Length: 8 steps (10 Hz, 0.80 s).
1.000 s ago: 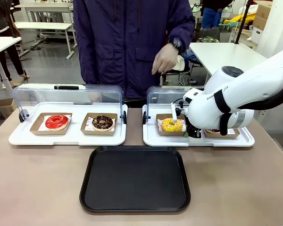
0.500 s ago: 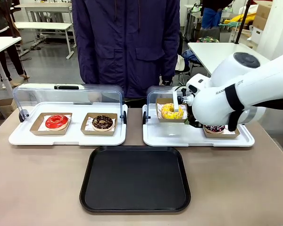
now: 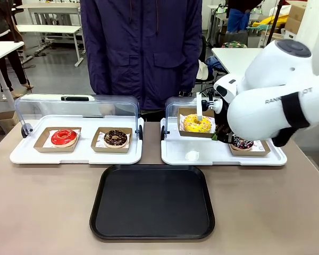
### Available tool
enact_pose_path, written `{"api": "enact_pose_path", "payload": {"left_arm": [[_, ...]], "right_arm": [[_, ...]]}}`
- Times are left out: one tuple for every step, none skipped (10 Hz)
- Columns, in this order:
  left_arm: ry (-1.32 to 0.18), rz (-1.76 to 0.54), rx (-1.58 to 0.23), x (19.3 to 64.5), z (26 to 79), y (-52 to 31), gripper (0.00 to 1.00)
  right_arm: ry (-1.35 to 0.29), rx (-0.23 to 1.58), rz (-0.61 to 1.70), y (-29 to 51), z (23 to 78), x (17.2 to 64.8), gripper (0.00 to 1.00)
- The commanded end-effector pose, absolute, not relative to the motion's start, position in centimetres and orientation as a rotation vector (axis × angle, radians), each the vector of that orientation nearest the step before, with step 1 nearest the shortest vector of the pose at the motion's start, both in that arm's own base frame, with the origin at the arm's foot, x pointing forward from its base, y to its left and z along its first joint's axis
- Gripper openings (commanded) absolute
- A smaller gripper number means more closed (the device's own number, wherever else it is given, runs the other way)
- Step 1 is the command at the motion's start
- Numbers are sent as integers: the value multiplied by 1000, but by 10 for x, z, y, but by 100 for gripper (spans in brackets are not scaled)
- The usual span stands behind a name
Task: Move the third donut from the left to the tray.
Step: Pick up the Paper togo box containing the Donut indicated by the person and place it on the Handle tray.
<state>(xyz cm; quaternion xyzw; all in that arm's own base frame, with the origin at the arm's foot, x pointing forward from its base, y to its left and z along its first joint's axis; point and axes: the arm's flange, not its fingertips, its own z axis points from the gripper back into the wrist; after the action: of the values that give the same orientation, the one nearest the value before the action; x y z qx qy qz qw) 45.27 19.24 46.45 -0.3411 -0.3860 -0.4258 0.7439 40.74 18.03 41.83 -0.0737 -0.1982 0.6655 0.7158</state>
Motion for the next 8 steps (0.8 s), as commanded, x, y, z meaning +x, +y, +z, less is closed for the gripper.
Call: {"api": "enact_pose_path", "payload": {"left_arm": [[-855, -944, -752, 452, 467, 193, 100], [-855, -944, -752, 452, 467, 193, 100], [-855, -944, -752, 452, 467, 193, 100], [-855, -944, -752, 452, 467, 193, 100], [-855, -944, -752, 452, 467, 193, 100], [-855, -944, -752, 452, 467, 193, 100], [-855, -944, -752, 452, 467, 193, 100], [-855, -944, -752, 452, 467, 193, 100]], "right_arm": [[-418, -171, 1451, 185, 433, 377, 2], [-415, -159, 1462, 191, 434, 358, 2], [-417, -159, 1468, 195, 435, 342, 2], [-412, -135, 1479, 200, 433, 327, 2], [-409, -129, 1487, 206, 427, 314, 2], [-398, -115, 1496, 216, 419, 298, 2], [-387, -104, 1506, 226, 410, 287, 2], [-375, -85, 1515, 234, 399, 276, 2]]}}
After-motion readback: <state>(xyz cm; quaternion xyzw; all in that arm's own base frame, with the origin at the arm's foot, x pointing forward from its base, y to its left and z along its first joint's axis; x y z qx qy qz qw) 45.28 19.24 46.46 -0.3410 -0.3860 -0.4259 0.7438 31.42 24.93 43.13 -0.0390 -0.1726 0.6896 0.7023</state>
